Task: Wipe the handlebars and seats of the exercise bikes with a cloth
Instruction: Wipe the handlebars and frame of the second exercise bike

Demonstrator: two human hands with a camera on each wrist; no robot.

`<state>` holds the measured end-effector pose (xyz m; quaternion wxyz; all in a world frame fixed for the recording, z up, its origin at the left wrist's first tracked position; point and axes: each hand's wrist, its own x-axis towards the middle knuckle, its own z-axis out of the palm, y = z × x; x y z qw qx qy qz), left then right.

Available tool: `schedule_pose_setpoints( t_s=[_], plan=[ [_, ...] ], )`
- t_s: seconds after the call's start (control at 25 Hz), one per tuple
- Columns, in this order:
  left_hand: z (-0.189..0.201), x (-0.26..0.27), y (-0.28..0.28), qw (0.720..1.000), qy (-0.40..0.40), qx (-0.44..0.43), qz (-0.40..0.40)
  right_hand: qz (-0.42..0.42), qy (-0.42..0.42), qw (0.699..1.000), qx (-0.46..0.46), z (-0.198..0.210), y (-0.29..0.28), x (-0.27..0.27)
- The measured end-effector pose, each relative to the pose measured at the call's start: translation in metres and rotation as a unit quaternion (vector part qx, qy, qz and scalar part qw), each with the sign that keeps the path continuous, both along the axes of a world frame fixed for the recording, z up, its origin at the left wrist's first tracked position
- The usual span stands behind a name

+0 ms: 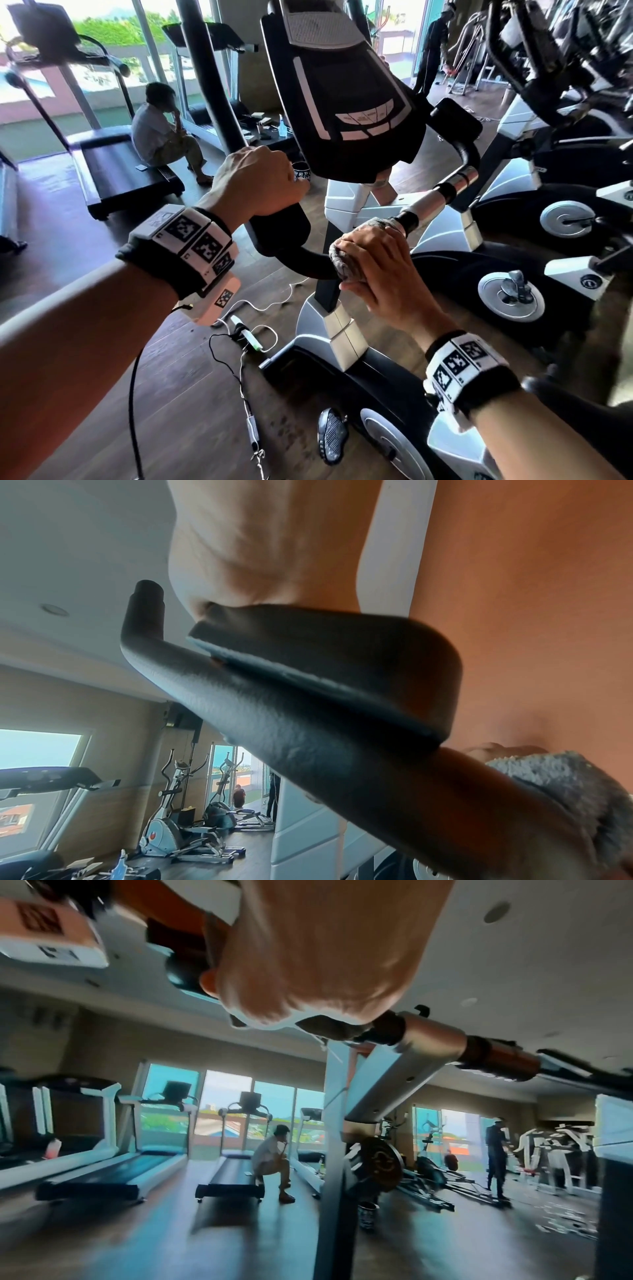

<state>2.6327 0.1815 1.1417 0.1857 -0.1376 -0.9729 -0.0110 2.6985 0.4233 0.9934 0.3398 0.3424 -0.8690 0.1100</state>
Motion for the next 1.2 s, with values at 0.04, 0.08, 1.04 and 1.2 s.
schedule_pose_setpoints(
  t_s=[0.04, 0.08, 1.04, 1.2],
  plan=[
    [0.0, 0.0, 0.0, 1.0, -0.001, 0.002, 0.0, -0.011, 0.014, 1.0, -0.008, -0.001, -0.012, 0.006],
    [0.001, 0.001, 0.0, 1.0, -0.001, 0.002, 0.0, -0.02, 0.03, 0.999, -0.006, -0.002, -0.025, 0.011],
    [-0.001, -0.003, -0.001, 1.0, 0.004, 0.001, -0.009, -0.038, -0.191, 0.964, -0.178, 0.029, -0.002, -0.006],
    [0.0, 0.0, -0.001, 1.0, -0.001, 0.003, -0.008, -0.035, -0.111, 0.978, -0.171, 0.029, -0.013, -0.015]
  ],
)
